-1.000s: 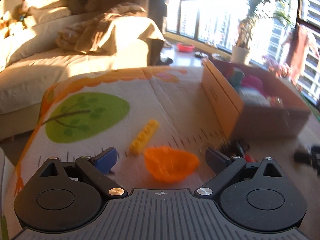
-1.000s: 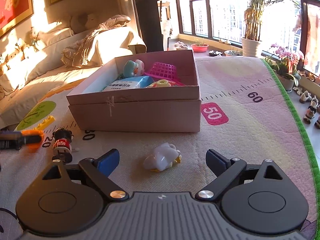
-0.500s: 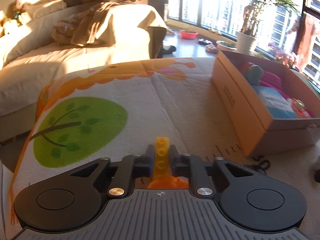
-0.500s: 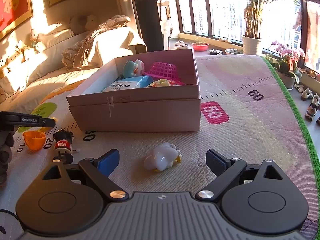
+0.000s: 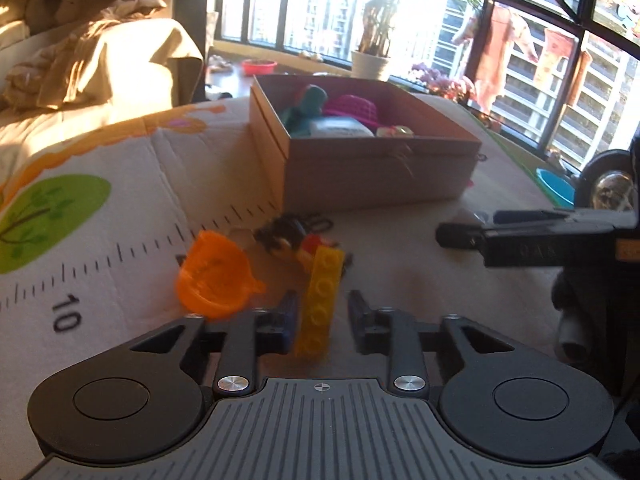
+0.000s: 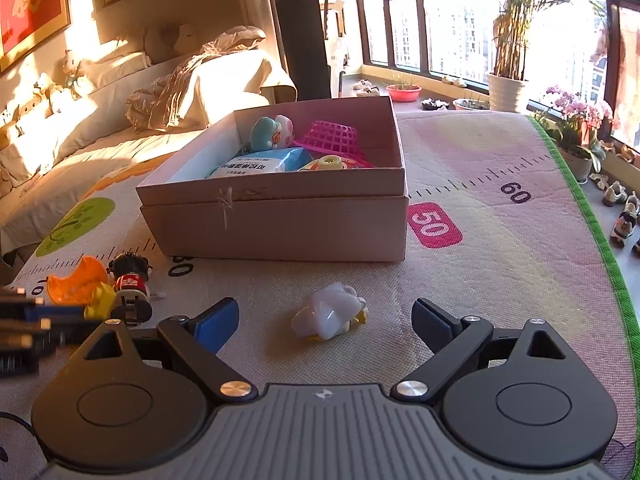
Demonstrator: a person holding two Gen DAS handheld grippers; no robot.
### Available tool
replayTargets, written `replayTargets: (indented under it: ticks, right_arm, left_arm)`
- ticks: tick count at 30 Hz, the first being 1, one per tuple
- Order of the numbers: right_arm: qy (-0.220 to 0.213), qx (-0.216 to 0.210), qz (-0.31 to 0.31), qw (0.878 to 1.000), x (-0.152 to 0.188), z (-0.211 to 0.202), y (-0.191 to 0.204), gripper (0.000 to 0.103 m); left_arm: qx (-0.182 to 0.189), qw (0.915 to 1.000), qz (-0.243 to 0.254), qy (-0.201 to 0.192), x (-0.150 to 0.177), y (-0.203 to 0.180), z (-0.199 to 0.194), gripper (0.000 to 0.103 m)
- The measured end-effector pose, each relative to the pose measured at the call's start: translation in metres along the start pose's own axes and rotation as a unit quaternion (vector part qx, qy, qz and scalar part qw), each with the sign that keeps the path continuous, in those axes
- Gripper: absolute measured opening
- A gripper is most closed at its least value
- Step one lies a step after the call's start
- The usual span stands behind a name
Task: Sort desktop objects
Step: 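Grasp the yellow Lego brick with the left gripper and lift it, then set the yellow brick down with the left gripper while the right gripper grasps the red-and-black figure keychain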
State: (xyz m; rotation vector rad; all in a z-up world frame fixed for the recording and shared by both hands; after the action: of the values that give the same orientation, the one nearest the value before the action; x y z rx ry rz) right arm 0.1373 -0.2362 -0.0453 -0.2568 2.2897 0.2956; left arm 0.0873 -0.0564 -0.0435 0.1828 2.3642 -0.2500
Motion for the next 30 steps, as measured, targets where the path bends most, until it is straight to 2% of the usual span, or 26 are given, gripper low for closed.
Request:
replayTargets:
  ticks: [2,7,9,11,15,16,19,22,25,26,27,28,29,30]
  right_arm:
    - [-0.001,0.000,0.000,1.000,0.000,0.000,0.000,0.094]
    - [-0.002,0.001,-0.008,1.000,-0.001,0.000,0.002,0.094]
    - [0.000,0.005,-0.014,1.000,-0.002,0.001,0.004,0.089]
    - [0.005,0.008,-0.019,1.000,-0.003,0.004,0.004,0.074]
    - [0.011,0.016,-0.030,0.999,-0.005,0.007,0.008,0.052]
    - [0.013,0.012,-0.033,0.999,-0.005,0.006,0.010,0.043]
    - [0.030,-0.026,-0.042,0.998,0.000,-0.001,0.021,0.041]
    - [0.031,-0.031,-0.069,0.997,0.007,-0.012,0.032,0.042]
    - [0.023,-0.034,-0.072,0.997,0.007,-0.023,0.035,0.046]
    - [0.019,-0.036,-0.070,0.997,0.005,-0.027,0.036,0.048]
    - [0.015,-0.037,-0.068,0.997,0.003,-0.030,0.037,0.052]
    - [0.010,-0.037,-0.067,0.997,0.001,-0.033,0.037,0.055]
    - [0.006,-0.034,-0.066,0.997,-0.001,-0.035,0.037,0.057]
    - [0.004,-0.033,-0.063,0.997,-0.003,-0.036,0.038,0.057]
  left_arm:
    - [0.007,1.0000,0.006,0.004,0.007,-0.005,-0.001,0.056]
    - [0.006,0.9999,0.012,0.004,0.015,-0.011,-0.006,0.068]
    - [0.007,1.0000,0.004,0.004,0.016,-0.010,-0.008,0.072]
    - [0.013,0.9999,-0.001,0.003,0.017,-0.011,-0.010,0.073]
    - [0.028,0.9996,-0.007,0.004,0.018,-0.017,-0.011,0.074]
    - [0.027,0.9996,-0.009,0.002,0.017,-0.018,-0.011,0.075]
    - [0.011,0.9999,-0.013,0.001,0.014,-0.017,-0.007,0.076]
    - [-0.009,0.9998,-0.017,0.001,0.011,-0.012,-0.003,0.075]
    - [-0.027,0.9994,-0.020,-0.001,0.011,-0.007,-0.002,0.067]
    - [-0.034,0.9992,-0.020,-0.004,0.010,-0.005,-0.003,0.059]
    - [-0.040,0.9989,-0.020,-0.010,0.010,-0.002,-0.004,0.046]
    - [-0.045,0.9987,-0.019,-0.014,0.009,-0.001,-0.004,0.038]
    - [-0.045,0.9987,-0.019,-0.014,0.009,0.001,-0.005,0.025]
    - [-0.042,0.9989,-0.018,-0.012,0.010,0.002,-0.006,0.018]
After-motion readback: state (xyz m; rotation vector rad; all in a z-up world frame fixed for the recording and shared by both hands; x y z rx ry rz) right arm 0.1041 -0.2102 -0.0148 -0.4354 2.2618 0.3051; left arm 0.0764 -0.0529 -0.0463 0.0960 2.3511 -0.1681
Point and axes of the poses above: each gripper's, at about its wrist camera, not at the fingertips, and z roughly the way its jaws point, y to its left, x to its underside, the point moved 8 cm from there along z, roughly the way its jaws point, and after that the axes turned 3 degrees about y, right-handed, at the moved point
